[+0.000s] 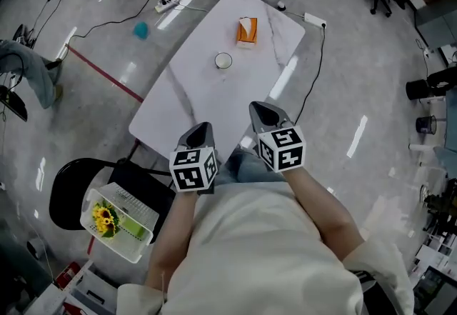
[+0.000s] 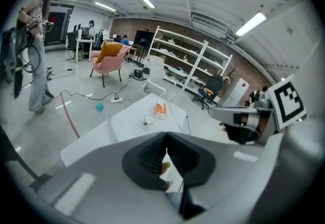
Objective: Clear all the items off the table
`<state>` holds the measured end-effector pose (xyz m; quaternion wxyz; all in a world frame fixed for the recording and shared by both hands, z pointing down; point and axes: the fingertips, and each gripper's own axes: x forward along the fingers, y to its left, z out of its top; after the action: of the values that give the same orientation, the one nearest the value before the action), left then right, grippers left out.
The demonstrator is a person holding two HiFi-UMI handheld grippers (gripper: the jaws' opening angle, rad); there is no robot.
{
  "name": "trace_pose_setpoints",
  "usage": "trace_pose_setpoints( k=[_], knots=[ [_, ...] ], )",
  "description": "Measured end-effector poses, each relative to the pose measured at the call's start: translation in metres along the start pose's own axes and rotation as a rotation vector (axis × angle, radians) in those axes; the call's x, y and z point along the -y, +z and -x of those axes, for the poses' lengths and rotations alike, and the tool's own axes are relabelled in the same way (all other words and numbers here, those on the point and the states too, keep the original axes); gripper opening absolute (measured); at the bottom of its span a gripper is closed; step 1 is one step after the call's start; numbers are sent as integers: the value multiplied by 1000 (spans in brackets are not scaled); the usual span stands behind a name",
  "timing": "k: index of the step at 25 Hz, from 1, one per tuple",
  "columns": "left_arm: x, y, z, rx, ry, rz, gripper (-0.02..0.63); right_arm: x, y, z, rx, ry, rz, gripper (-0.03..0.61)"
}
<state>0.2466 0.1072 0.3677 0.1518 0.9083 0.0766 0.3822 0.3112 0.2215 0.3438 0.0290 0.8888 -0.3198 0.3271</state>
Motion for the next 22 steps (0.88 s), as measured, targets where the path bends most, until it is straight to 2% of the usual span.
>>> trace_pose_setpoints(
  k=[13, 22],
  knots=[
    [14, 23, -26, -7, -32, -66, 9, 21, 12, -14, 17, -8, -12, -2],
    [24, 54, -66, 5, 11, -34, 9, 59, 42, -48, 13, 51, 30, -2]
  ],
)
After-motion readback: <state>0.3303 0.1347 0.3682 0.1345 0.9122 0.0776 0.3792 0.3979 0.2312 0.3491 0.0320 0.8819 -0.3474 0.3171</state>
